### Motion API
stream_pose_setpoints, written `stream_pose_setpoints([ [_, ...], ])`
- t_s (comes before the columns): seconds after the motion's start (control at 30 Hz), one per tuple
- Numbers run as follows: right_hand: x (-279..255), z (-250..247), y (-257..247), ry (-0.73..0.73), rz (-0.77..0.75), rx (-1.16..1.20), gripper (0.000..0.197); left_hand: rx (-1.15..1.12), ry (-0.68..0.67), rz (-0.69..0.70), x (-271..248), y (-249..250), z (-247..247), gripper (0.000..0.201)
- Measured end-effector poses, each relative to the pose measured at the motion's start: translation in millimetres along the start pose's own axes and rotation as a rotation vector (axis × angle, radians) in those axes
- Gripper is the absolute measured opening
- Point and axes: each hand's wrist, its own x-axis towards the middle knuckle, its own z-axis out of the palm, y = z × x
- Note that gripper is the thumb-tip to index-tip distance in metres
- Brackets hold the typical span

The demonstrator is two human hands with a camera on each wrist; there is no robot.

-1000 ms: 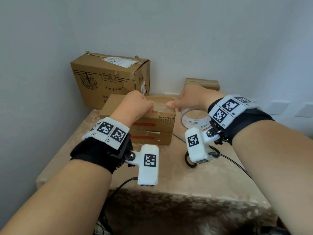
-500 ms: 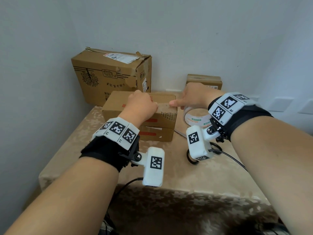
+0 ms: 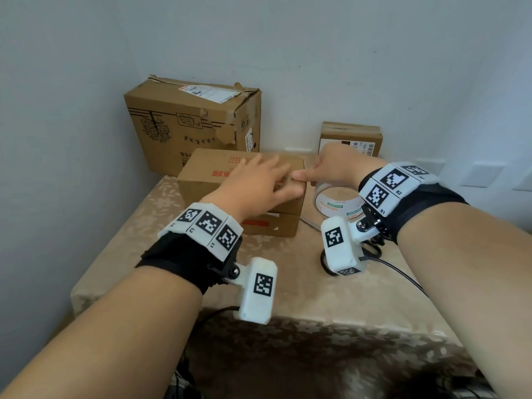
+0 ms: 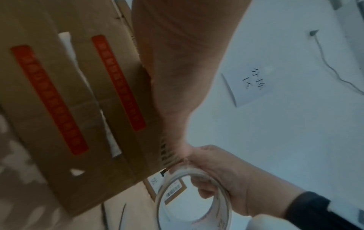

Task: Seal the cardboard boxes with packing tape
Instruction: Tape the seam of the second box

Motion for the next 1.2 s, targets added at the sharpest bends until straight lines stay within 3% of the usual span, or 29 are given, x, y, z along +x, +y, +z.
stream_pose_setpoints([
  [0.07,-6,1,1,-0.011,-0.009,0.072,0.057,0.121,-0.110,-0.014,0,-2,5,0.066],
  [0.2,-28,1,9,-0.025,-0.059,0.268,0.044,0.108,-0.060,0.030,-8,1,7,0.056],
  [0.37,-54,-4,24,-0.083,0.020,0.304,0.044,0.087,-0.044,0.140,-15,17,12,0.054],
  [0.47,-70,-5,28,-0.116,0.049,0.189,0.052,0.034,-0.052,0.243,-15,19,12,0.054],
  [0.63,-77,7,29,-0.026,0.119,0.328,0.044,-0.021,-0.109,0.360,-5,7,0,0.050],
  [0.73,-73,15,23,-0.014,0.190,0.464,0.039,0.134,-0.085,0.341,2,3,-4,0.047],
  [0.83,-70,19,19,0.005,0.214,0.570,0.023,0.265,0.009,0.228,1,3,1,0.046],
  [0.97,-71,27,22,0.094,0.189,0.664,0.025,-0.114,-0.150,0.100,-5,11,1,0.047],
  [1.07,-76,35,25,0.086,0.160,0.851,0.006,-0.357,-0.091,0.020,-10,19,-1,0.048],
  [1.2,-74,46,20,0.082,0.162,0.990,0.006,-0.325,-0.049,-0.050,-4,29,7,0.059],
])
